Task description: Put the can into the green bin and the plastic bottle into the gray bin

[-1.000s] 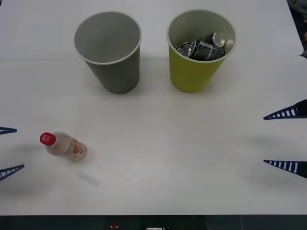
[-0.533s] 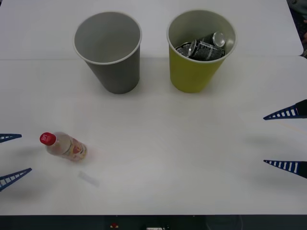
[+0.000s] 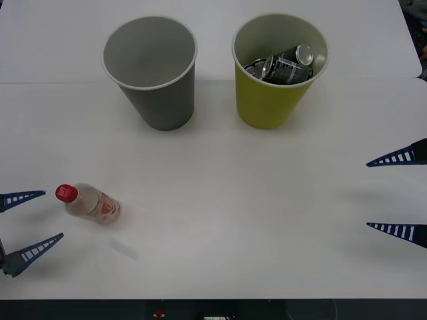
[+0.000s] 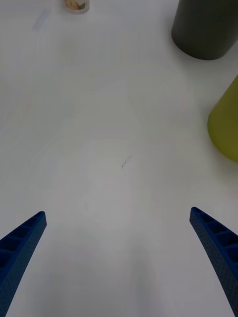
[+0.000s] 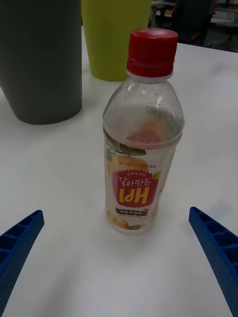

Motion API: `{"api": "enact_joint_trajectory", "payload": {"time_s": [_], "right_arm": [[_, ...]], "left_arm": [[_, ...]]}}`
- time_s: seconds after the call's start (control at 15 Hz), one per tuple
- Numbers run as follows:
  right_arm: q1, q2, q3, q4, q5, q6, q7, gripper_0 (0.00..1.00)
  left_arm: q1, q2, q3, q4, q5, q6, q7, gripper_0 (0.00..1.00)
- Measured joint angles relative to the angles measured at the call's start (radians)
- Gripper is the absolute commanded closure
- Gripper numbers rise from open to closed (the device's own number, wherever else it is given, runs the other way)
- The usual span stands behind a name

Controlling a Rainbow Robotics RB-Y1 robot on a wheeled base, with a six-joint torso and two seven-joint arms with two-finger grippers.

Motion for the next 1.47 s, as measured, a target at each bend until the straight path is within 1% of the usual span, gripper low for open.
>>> {"api": "enact_joint_trajectory", "payload": {"time_s": [0.13, 0.27, 0.47, 0.87, 1.07, 1.2, 1.27, 1.33, 1.4, 1.47], "right_arm": [[0.000, 0.000, 0.000, 0.000, 0.000, 0.000, 0.000, 0.00], [0.000, 0.000, 0.000, 0.000, 0.000, 0.000, 0.000, 0.00], [0.000, 0.000, 0.000, 0.000, 0.000, 0.000, 0.000, 0.00], [0.000, 0.000, 0.000, 0.000, 0.000, 0.000, 0.000, 0.00], [0.000, 0.000, 0.000, 0.000, 0.000, 0.000, 0.000, 0.00], [0.000, 0.000, 0.000, 0.000, 0.000, 0.000, 0.000, 0.00], [0.000, 0.000, 0.000, 0.000, 0.000, 0.000, 0.000, 0.00], [0.000, 0.000, 0.000, 0.000, 0.000, 0.000, 0.000, 0.00], [0.000, 0.000, 0.000, 0.000, 0.000, 0.000, 0.000, 0.00], [0.000, 0.000, 0.000, 0.000, 0.000, 0.000, 0.000, 0.00]], "left_arm": [[-0.021, -0.006, -0.095, 0.008, 0.097, 0.000, -0.068, 0.00], [-0.038, -0.017, -0.152, 0.014, 0.150, 0.000, -0.109, 0.00], [-0.069, -0.059, -0.175, 0.026, 0.163, 0.004, -0.119, 0.00], [-0.119, -0.138, -0.203, 0.028, 0.167, 0.054, -0.137, 0.00], [-0.131, -0.156, -0.206, 0.028, 0.165, 0.070, -0.141, 0.00], [-0.133, -0.158, -0.205, 0.022, 0.165, 0.083, -0.142, 0.03], [-0.133, -0.158, -0.205, 0.016, 0.165, 0.088, -0.142, 0.13], [-0.133, -0.160, -0.206, 0.011, 0.165, 0.093, -0.142, 0.54], [-0.134, -0.165, -0.205, 0.007, 0.164, 0.097, -0.141, 1.00], [-0.136, -0.169, -0.205, 0.004, 0.165, 0.102, -0.139, 1.00]]}}
